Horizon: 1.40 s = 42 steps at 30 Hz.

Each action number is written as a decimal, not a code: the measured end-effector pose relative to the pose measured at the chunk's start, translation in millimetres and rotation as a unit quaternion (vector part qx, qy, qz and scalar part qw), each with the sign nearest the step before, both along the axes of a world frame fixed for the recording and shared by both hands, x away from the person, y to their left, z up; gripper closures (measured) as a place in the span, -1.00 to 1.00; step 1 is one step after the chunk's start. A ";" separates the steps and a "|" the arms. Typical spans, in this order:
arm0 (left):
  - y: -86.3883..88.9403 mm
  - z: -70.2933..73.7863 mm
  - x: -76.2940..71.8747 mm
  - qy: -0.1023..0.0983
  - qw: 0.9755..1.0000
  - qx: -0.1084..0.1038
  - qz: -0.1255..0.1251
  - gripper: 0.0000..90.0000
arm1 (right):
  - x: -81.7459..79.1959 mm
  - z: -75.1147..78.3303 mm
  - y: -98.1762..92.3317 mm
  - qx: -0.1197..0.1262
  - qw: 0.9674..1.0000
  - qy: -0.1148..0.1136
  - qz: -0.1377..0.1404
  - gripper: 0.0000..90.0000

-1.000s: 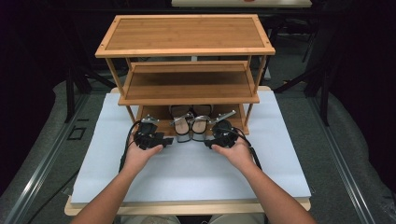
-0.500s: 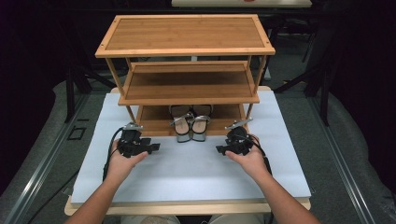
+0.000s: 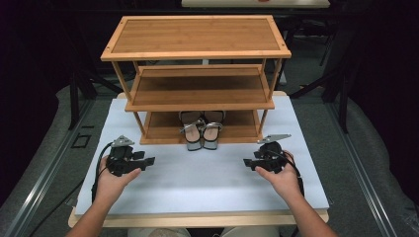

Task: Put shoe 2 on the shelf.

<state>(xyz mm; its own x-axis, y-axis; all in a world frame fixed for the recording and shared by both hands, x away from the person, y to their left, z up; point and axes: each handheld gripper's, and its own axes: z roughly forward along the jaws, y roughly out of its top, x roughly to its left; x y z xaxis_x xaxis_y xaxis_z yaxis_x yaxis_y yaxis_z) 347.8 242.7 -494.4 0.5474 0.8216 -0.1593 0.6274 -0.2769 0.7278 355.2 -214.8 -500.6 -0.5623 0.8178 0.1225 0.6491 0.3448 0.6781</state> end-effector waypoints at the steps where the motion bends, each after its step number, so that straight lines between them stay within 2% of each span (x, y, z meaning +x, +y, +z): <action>1: 2.2 0.8 -2.9 -0.002 1.000 0.002 0.000 0.04 | -1.8 0.3 -1.9 0.001 1.000 -0.001 -0.003 0.02; 2: 3.2 1.0 -4.6 -0.003 1.000 0.002 0.000 0.04 | -4.5 0.4 -5.2 0.009 1.000 -0.003 -0.002 0.01; 3: 4.2 0.9 -7.3 -0.002 1.000 0.000 0.002 0.04 | -6.7 1.0 -6.8 0.003 1.000 -0.005 -0.008 0.01; 4: 5.8 0.9 -9.5 -0.003 1.000 0.003 -0.001 0.04 | -9.4 0.6 -9.6 0.014 1.000 -0.008 -0.009 0.01; 6: 7.4 -0.6 -14.7 -0.002 1.000 0.002 0.001 0.04 | -15.8 -0.5 -15.3 0.022 0.999 -0.016 -0.018 0.01; 7: 8.4 -1.4 -17.0 -0.001 1.000 0.004 0.000 0.04 | -18.2 -0.8 -17.5 0.030 0.999 -0.012 -0.016 0.02; 8: 8.7 -2.7 -19.6 0.000 1.000 0.004 0.003 0.04 | -21.8 -1.3 -18.9 0.023 0.999 -0.019 -0.029 0.01; 9: 9.2 -4.5 -22.4 -0.001 1.000 0.004 0.007 0.04 | -23.9 -2.5 -22.1 0.044 0.999 -0.016 -0.014 0.02; 10: 9.9 -5.5 -23.9 -0.001 1.000 0.006 0.006 0.04 | -29.3 -2.4 -21.9 0.020 0.999 -0.024 -0.041 0.01; 11: 10.5 -7.3 -25.8 -0.001 1.000 0.007 0.006 0.04 | -29.9 -3.6 -25.2 0.050 0.999 -0.017 -0.013 0.01; 12: 10.5 -9.2 -28.2 0.000 1.000 0.005 0.009 0.04 | -34.6 -3.2 -24.0 0.017 0.998 -0.028 -0.045 0.01; 13: 11.2 -11.8 -30.9 -0.001 1.000 0.004 0.011 0.04 | -37.6 -3.8 -25.3 0.019 0.998 -0.032 -0.048 0.01; 14: 11.6 -13.4 -32.7 -0.001 1.000 0.002 0.012 0.04 | -39.0 -6.1 -30.2 0.065 0.998 -0.021 -0.012 0.01; 15: 11.9 -15.9 -34.9 0.000 1.000 -0.002 0.013 0.04 | -43.2 -5.4 -28.2 0.027 0.998 -0.032 -0.052 0.01; 16: 12.2 -18.6 -36.9 0.002 1.000 -0.003 0.013 0.04 | -46.1 -6.5 -29.0 0.028 0.997 -0.036 -0.058 0.01; 18: 11.6 -24.7 -40.7 0.001 1.000 0.001 0.018 0.04 | -49.1 -10.0 -33.5 0.053 0.997 -0.035 -0.036 0.01; 19: 11.2 -28.0 -42.0 0.003 1.000 0.004 0.019 0.04 | -52.3 -10.9 -32.3 0.027 0.997 -0.042 -0.065 0.01; 21: 10.7 -35.2 -43.8 0.009 1.000 0.011 0.018 0.04 | -54.6 -15.2 -35.6 0.040 0.997 -0.035 -0.058 0.01; 22: 10.3 -39.0 -44.7 0.007 1.000 0.015 0.020 0.04 | -55.5 -16.6 -35.7 0.034 0.997 -0.037 -0.067 0.01; 23: 9.8 -43.2 -45.5 0.004 0.999 0.027 0.022 0.04 | -55.8 -19.1 -37.5 0.045 0.997 -0.032 -0.058 0.01; 24: 9.1 -46.8 -46.1 0.001 0.999 0.041 0.023 0.04 | -57.1 -22.3 -37.5 0.035 0.996 -0.037 -0.072 0.01; 25: 8.4 -49.4 -46.6 0.001 0.999 0.044 0.024 0.04 | -58.5 -25.5 -37.4 0.018 0.995 -0.041 -0.086 0.01; 26: 8.5 -50.5 -46.8 0.003 0.999 0.046 0.022 0.04 | -58.2 -29.6 -39.7 0.043 0.996 -0.037 -0.064 0.00; 27: 8.3 -52.0 -46.9 0.004 0.999 0.043 0.021 0.04 | -60.3 -31.4 -37.4 0.014 0.994 -0.049 -0.094 0.00; 29: 8.2 -55.3 -47.9 0.012 0.999 0.034 0.021 0.04 | -62.8 -37.5 -37.7 0.027 0.994 -0.066 -0.087 0.00; 30: 8.1 -56.4 -48.0 0.012 0.999 0.030 0.020 0.04 | -65.5 -41.3 -35.5 0.010 0.992 -0.078 -0.103 0.00; 31: 6.8 -57.5 -48.9 0.014 0.999 0.024 0.021 0.04 | -66.5 -43.8 -34.3 0.007 0.991 -0.080 -0.105 0.00; 33: 4.5 -57.3 -50.1 0.010 0.999 0.029 0.017 0.04 | -66.8 -52.0 -31.7 0.024 0.993 -0.076 -0.082 0.00; 36: 1.1 -56.8 -51.3 -0.001 0.999 0.035 0.014 0.03 | -67.2 -57.7 -25.5 0.019 0.994 -0.079 -0.073 0.00; 39: -2.4 -56.6 -52.5 -0.013 0.998 0.053 0.004 0.03 | -66.7 -60.9 -18.0 0.018 0.994 -0.094 -0.060 0.00; 40: -3.2 -57.0 -52.6 -0.016 0.998 0.056 0.004 0.02 | -67.1 -61.9 -14.6 0.003 0.993 -0.102 -0.064 0.00; 41: -3.6 -57.0 -52.5 -0.019 0.998 0.064 -0.002 0.02 | -67.1 -62.3 -13.3 0.000 0.993 -0.102 -0.064 0.00; 42: -4.5 -57.4 -52.6 -0.020 0.997 0.069 -0.004 0.02 | -66.0 -63.7 -12.2 0.007 0.994 -0.102 -0.051 0.00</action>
